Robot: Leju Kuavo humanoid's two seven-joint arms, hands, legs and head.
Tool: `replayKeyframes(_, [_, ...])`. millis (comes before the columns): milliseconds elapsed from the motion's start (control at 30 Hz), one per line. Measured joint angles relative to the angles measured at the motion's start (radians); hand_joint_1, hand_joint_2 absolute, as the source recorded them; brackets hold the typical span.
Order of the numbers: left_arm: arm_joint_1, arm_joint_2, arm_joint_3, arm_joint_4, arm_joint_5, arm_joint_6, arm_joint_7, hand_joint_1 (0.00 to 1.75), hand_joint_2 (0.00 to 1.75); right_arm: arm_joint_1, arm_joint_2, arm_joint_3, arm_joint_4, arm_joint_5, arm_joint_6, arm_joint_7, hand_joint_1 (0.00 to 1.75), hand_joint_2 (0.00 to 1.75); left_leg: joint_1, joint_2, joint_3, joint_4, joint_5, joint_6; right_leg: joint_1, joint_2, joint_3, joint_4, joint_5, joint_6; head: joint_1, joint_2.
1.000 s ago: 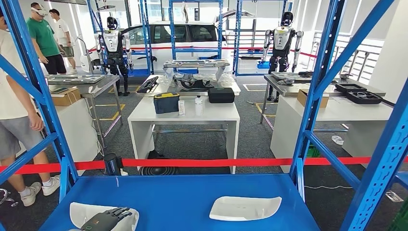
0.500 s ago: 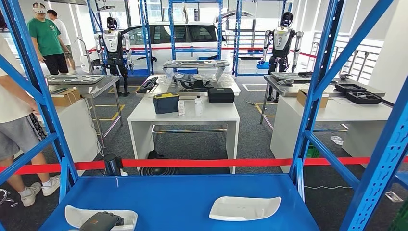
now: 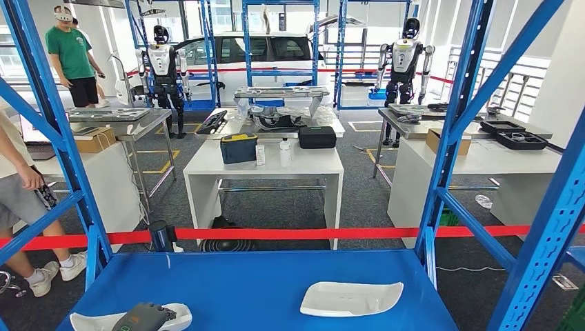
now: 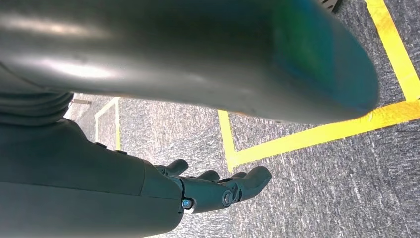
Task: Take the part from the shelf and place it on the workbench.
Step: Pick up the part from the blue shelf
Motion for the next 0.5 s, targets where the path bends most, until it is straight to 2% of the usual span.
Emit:
replayKeyframes(133, [0.028, -0.005, 0.027, -0.014, 0.052, 0.128, -0.026, 1.75, 1.75, 0.000, 0.000, 0.000, 0.000, 0.003, 0.000, 0.000, 0.00, 0.00, 0.000, 0.000, 0.000, 0.000, 0.000, 0.000, 0.000, 0.000, 0.000, 0.000, 0.000, 0.000, 0.000, 0.000])
replayKeyframes(200, [0.044, -0.011, 0.059, -0.028, 0.119, 0.143, -0.055, 1.75, 1.75, -0.001, 0.000, -0.001, 0.000, 0.005, 0.000, 0.000, 0.00, 0.00, 0.000, 0.000, 0.000, 0.000, 0.000, 0.000, 0.000, 0.000, 0.000, 0.000, 0.000, 0.000, 0.000, 0.000])
replayKeyframes(300, [0.076, -0.021, 0.142, -0.076, 0.274, 0.088, -0.121, 1.75, 1.75, -0.001, 0.000, -0.001, 0.000, 0.007, 0.000, 0.000, 0.00, 0.00, 0.000, 0.001, 0.000, 0.000, 0.000, 0.000, 0.000, 0.000, -0.001, 0.000, 0.000, 0.000, 0.000, 0.000])
replayKeyframes(400, [0.116, -0.031, 0.253, -0.174, 0.457, -0.040, -0.168, 1.75, 1.75, -0.001, 0.000, -0.001, 0.000, 0.009, 0.000, 0.001, 0.00, 0.00, 0.000, 0.001, 0.000, 0.000, 0.000, 0.000, 0.000, 0.000, -0.001, 0.000, 0.000, 0.000, 0.000, 0.000])
replayKeyframes(500, [0.175, -0.042, 0.363, -0.332, 0.633, -0.166, -0.179, 1.75, 1.75, 0.000, 0.000, -0.002, 0.000, 0.008, 0.000, 0.001, 0.00, 0.00, 0.000, 0.001, 0.000, 0.000, 0.000, 0.000, 0.000, 0.001, -0.001, 0.000, 0.000, 0.000, 0.000, 0.000])
